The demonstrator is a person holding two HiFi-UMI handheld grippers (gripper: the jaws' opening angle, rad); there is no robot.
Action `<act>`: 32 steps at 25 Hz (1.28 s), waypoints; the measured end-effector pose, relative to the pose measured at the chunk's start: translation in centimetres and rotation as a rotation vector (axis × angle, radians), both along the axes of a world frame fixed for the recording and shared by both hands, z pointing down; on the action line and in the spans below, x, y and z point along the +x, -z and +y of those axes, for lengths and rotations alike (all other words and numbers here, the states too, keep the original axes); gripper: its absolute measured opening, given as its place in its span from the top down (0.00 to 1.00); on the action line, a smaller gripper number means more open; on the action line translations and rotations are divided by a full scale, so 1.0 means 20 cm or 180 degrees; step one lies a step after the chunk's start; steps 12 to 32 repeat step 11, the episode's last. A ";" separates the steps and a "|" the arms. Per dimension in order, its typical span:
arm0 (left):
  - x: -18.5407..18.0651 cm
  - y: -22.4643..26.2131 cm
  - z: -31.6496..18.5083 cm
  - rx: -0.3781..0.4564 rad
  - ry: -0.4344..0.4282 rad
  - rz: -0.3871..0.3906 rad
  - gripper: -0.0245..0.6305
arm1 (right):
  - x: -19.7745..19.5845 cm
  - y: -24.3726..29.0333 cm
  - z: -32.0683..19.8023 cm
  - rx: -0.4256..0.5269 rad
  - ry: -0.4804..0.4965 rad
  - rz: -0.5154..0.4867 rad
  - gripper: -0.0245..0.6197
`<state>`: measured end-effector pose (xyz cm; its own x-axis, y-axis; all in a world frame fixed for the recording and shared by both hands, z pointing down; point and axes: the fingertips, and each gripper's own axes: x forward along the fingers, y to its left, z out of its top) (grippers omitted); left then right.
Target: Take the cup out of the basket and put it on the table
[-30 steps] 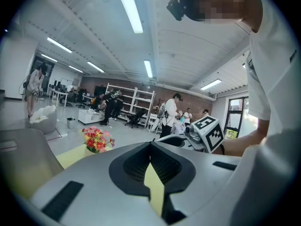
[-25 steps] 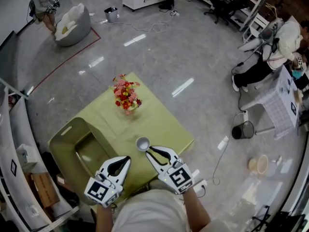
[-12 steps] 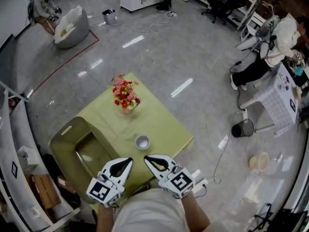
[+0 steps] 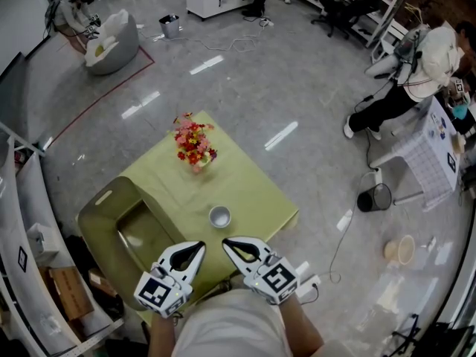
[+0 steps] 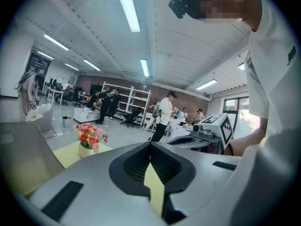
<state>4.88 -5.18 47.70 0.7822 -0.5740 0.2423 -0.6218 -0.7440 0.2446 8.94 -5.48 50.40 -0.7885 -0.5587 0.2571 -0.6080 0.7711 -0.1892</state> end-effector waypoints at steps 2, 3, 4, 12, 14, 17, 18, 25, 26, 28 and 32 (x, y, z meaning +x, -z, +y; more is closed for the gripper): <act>0.00 0.00 0.01 -0.0005 -0.0001 -0.0004 0.95 | 0.00 0.00 0.01 -0.0007 -0.0007 -0.0005 0.95; 0.00 0.00 0.01 -0.0004 -0.0009 -0.0013 0.95 | 0.00 0.00 0.01 -0.0009 -0.0010 -0.0007 0.95; 0.00 0.00 0.01 -0.0001 -0.0017 -0.0020 0.95 | 0.00 -0.01 0.01 -0.0008 -0.0012 -0.0007 0.95; 0.02 0.00 -0.01 -0.0021 -0.0013 -0.0066 0.95 | 0.03 0.00 -0.01 0.0001 -0.0007 0.0021 0.95; 0.02 0.00 -0.01 -0.0021 -0.0013 -0.0066 0.95 | 0.03 0.00 -0.01 0.0001 -0.0007 0.0021 0.95; 0.02 0.00 -0.01 -0.0021 -0.0013 -0.0066 0.95 | 0.03 0.00 -0.01 0.0001 -0.0007 0.0021 0.95; 0.02 0.00 -0.01 -0.0021 -0.0013 -0.0066 0.95 | 0.03 0.00 -0.01 0.0001 -0.0007 0.0021 0.95; 0.02 0.00 -0.01 -0.0021 -0.0013 -0.0066 0.95 | 0.03 0.00 -0.01 0.0001 -0.0007 0.0021 0.95; 0.02 0.00 -0.01 -0.0021 -0.0013 -0.0066 0.95 | 0.03 0.00 -0.01 0.0001 -0.0007 0.0021 0.95; 0.02 0.00 -0.01 -0.0021 -0.0013 -0.0066 0.95 | 0.03 0.00 -0.01 0.0001 -0.0007 0.0021 0.95; 0.02 0.00 -0.01 -0.0021 -0.0013 -0.0066 0.95 | 0.03 0.00 -0.01 0.0001 -0.0007 0.0021 0.95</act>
